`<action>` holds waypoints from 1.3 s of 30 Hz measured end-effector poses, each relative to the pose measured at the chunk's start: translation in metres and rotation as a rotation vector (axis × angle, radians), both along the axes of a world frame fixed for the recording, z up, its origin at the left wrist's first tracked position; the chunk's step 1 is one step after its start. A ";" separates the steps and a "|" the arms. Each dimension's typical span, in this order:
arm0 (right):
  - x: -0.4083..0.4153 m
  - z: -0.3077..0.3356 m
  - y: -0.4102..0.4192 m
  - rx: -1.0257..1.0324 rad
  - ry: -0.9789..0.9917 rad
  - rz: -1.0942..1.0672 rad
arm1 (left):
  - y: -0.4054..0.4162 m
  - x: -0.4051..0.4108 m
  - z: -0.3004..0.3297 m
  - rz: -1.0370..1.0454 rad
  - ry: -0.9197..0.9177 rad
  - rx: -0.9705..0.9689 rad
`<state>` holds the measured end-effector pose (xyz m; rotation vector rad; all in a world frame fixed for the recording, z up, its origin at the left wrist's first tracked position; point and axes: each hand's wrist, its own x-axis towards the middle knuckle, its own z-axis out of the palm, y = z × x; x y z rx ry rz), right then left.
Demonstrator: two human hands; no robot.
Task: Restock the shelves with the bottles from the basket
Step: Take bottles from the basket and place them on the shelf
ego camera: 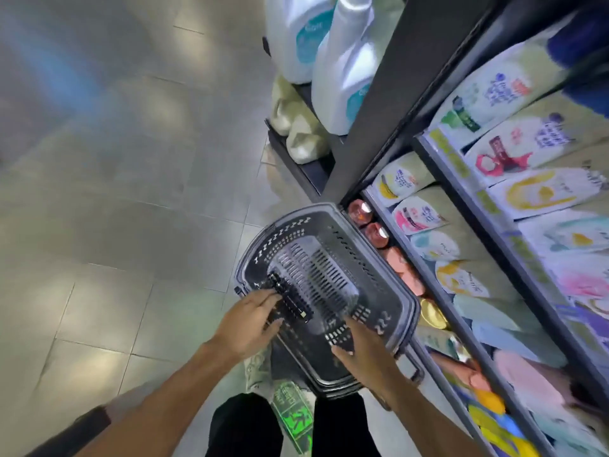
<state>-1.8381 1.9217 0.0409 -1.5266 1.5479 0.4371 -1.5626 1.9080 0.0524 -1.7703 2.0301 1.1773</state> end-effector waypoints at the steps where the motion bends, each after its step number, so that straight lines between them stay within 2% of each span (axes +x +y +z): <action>1: 0.002 -0.026 -0.005 0.016 -0.012 0.011 | -0.006 -0.002 -0.021 0.012 0.012 0.007; 9: 0.029 -0.238 -0.023 0.073 -0.034 0.120 | -0.043 -0.008 -0.182 -0.021 -0.076 0.009; 15: 0.065 -0.354 -0.021 0.043 -0.088 0.110 | -0.061 -0.024 -0.260 -0.126 -0.134 0.060; 18: 0.081 -0.395 -0.014 0.034 -0.049 0.163 | -0.065 -0.024 -0.280 -0.139 -0.155 0.086; 23: 0.098 -0.426 -0.008 -0.254 0.033 0.124 | -0.065 -0.022 -0.299 -0.153 -0.167 0.147; 27: 0.089 -0.418 -0.005 -0.140 -0.033 0.017 | -0.074 -0.024 -0.301 -0.104 -0.166 0.224; 30: 0.067 -0.398 -0.007 -0.115 -0.132 -0.131 | -0.076 -0.028 -0.305 0.062 -0.121 0.334; 32: 0.050 -0.381 -0.015 -0.072 -0.136 -0.248 | -0.073 -0.034 -0.314 0.315 -0.023 0.404; 35: 0.017 -0.368 -0.028 -0.074 -0.057 -0.273 | -0.072 -0.050 -0.332 0.716 0.036 0.540; 39: -0.022 -0.365 -0.042 -0.078 -0.029 -0.263 | -0.065 -0.078 -0.370 1.060 0.088 0.644</action>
